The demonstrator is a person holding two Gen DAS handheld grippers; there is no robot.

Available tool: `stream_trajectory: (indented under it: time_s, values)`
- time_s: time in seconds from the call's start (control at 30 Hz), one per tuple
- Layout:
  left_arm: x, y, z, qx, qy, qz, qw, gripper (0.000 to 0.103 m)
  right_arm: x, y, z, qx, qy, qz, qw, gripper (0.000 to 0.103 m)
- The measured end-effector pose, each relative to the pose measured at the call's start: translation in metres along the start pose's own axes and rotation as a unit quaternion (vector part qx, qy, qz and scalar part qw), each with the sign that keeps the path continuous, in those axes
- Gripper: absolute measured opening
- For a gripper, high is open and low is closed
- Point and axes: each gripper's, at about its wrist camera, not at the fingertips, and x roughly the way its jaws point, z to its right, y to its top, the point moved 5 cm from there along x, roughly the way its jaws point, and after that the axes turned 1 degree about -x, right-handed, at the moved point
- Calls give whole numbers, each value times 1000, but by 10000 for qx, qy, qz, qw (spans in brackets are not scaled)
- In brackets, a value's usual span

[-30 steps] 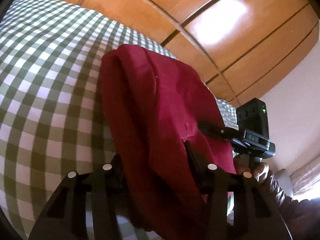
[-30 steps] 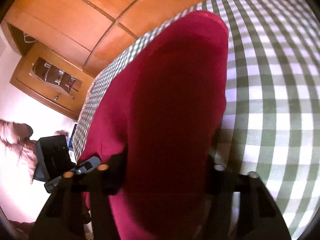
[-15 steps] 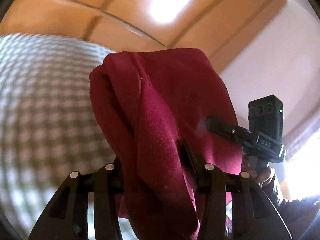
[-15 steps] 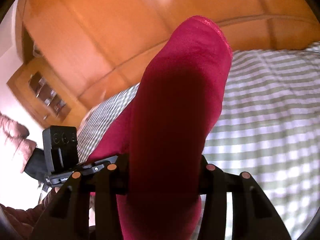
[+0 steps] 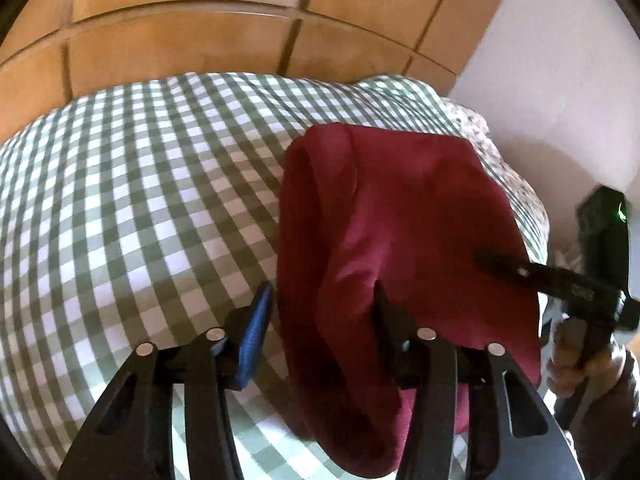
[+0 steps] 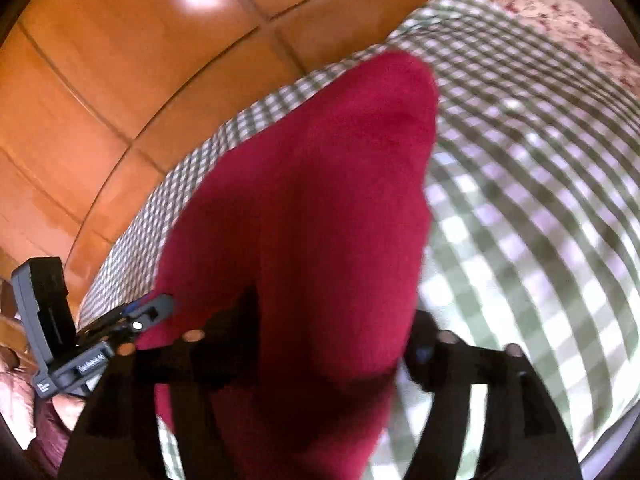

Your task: Fold small clothes

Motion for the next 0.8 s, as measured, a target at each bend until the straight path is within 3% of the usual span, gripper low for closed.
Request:
stream_trajectory:
  time_s: [0.07,0.13,0.2,0.27,0.4,0.47,0.67,0.8]
  values:
    - [-8,-7,2,66,185,138,9997,50,-18,3,0,-117,-327,280,9990,72]
    - [-21,-18,3,123,358,265,9989,50,-39,2,-11,-345,-606,559,9960,65]
    - [-34,-27,8,150,533,402,9977,50,-54,-3,-29,-576,-605,691,9941,56]
    - [-46,-33,14,185,648,560,9962,50,-58,-6,-49,-861,-664,777,9910,54]
    - [-39,-22,18,316,984,563,9931,50,-37,-24,-51,-987,-821,441,9907,51]
    - [-27,-22,17,408,1094,543,9917,50,-15,-31,-40,-977,-1129,210,9886,51]
    - [-30,-18,20,485,1098,584,9910,51,-22,-23,-32,-751,-969,187,9923,52]
    - [-30,-19,23,518,1136,608,9903,51,-39,8,-37,-571,-818,563,9934,54]
